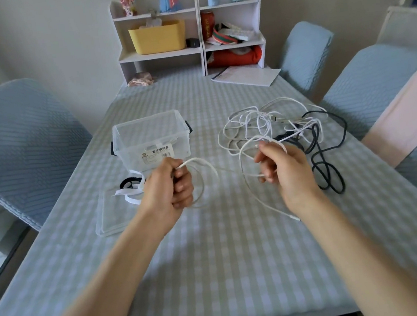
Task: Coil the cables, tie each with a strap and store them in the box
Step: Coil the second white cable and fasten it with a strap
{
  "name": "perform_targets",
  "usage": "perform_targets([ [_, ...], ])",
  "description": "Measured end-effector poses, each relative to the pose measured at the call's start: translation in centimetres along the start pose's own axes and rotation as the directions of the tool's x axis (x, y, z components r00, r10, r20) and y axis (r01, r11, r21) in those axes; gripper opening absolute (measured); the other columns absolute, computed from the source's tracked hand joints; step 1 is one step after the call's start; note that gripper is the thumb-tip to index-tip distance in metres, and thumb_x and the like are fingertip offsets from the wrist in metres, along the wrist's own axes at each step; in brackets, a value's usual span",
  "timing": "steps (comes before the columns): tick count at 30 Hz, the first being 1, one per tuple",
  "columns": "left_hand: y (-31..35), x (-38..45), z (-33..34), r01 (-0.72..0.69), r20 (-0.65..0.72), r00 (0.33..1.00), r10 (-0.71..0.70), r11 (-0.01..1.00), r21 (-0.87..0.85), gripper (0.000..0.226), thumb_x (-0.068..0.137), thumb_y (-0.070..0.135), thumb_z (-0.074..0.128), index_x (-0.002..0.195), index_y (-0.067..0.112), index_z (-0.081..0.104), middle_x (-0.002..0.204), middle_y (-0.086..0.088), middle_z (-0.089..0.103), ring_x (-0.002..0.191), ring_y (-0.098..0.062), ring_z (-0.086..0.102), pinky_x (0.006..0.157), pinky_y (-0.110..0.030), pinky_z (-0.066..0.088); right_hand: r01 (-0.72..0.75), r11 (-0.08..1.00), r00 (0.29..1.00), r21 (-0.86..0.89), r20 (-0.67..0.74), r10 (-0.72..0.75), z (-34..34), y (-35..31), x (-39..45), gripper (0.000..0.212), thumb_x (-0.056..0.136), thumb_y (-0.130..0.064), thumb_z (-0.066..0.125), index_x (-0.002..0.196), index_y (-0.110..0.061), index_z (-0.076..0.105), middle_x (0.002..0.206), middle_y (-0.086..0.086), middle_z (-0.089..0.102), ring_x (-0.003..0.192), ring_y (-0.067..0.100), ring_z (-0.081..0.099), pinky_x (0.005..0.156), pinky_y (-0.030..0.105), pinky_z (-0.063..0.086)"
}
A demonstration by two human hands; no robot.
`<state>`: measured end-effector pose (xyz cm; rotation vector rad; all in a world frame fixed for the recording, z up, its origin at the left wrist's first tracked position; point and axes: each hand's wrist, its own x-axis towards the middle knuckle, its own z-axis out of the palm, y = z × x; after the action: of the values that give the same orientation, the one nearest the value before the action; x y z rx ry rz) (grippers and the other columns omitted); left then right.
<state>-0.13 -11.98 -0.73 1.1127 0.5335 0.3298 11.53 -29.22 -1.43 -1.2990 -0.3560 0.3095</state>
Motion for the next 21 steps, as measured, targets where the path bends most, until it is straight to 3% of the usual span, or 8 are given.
perform_targets([
  [4,0.0,0.8,-0.3,0.017,-0.038,0.999,-0.017,1.000,-0.009,0.030,0.089,0.018,0.036,0.060,0.021,0.032,0.049,0.003,0.024,0.035,-0.009,0.013,0.037,-0.022,0.009,0.039,0.998,0.999,0.059,-0.010,-0.038,-1.3,-0.5,-0.9,0.033,0.097,-0.012,0.056,0.066,-0.006,0.061,0.043,0.001,0.045,0.038,0.009,0.035,0.052,0.029,0.025],
  [7,-0.4,0.9,0.5,0.002,-0.029,1.000,0.000,0.997,0.083,0.032,0.092,0.017,0.038,0.060,0.018,0.035,0.050,0.000,0.027,0.035,-0.010,0.013,0.035,-0.020,0.011,0.054,0.997,0.997,0.055,0.051,-0.057,-2.1,-1.2,-1.7,0.027,0.097,-0.008,0.053,0.073,-0.002,0.064,0.047,0.005,0.049,0.038,0.010,0.035,0.052,0.030,0.023],
  [11,-1.0,0.3,2.5,-0.048,0.023,0.999,0.045,0.983,0.178,0.036,0.096,0.016,0.040,0.059,0.016,0.036,0.048,-0.002,0.033,0.039,-0.013,0.013,0.036,-0.020,0.013,-0.108,0.969,0.993,0.222,0.067,0.095,-1.9,-2.4,-2.1,0.028,0.098,-0.016,0.052,0.075,-0.002,0.063,0.051,0.007,0.053,0.038,0.013,0.037,0.048,0.026,0.032],
  [13,-1.3,0.0,3.0,-0.063,0.033,0.998,0.057,0.968,0.244,0.038,0.095,0.017,0.041,0.058,0.017,0.036,0.048,-0.003,0.034,0.040,-0.014,0.015,0.038,-0.021,0.013,-0.123,0.949,0.992,0.290,0.027,0.120,-1.4,-3.2,-1.9,0.026,0.098,-0.015,0.053,0.078,-0.005,0.064,0.055,0.005,0.057,0.041,0.011,0.042,0.050,0.025,0.037],
  [17,-1.9,-0.5,3.1,-0.082,0.032,0.997,0.076,0.936,0.342,0.038,0.096,0.014,0.042,0.059,0.016,0.036,0.048,-0.005,0.036,0.038,-0.013,0.017,0.039,-0.016,0.014,-0.016,0.980,0.998,0.200,-0.049,0.027,-0.1,-4.4,-0.3,0.018,0.099,-0.011,0.053,0.094,-0.019,0.069,0.063,0.000,0.066,0.053,0.008,0.058,0.058,0.022,0.039],
  [21,-1.4,-0.9,2.7,-0.079,0.037,0.997,0.071,0.938,0.339,0.035,0.096,0.014,0.041,0.062,0.016,0.035,0.047,-0.003,0.034,0.040,-0.012,0.015,0.040,-0.015,0.011,0.056,0.996,0.998,0.071,0.001,-0.056,0.7,-5.4,1.0,0.038,0.101,-0.005,0.044,0.122,-0.033,0.057,0.081,0.005,0.074,0.065,0.010,0.064,0.066,0.024,0.042],
])
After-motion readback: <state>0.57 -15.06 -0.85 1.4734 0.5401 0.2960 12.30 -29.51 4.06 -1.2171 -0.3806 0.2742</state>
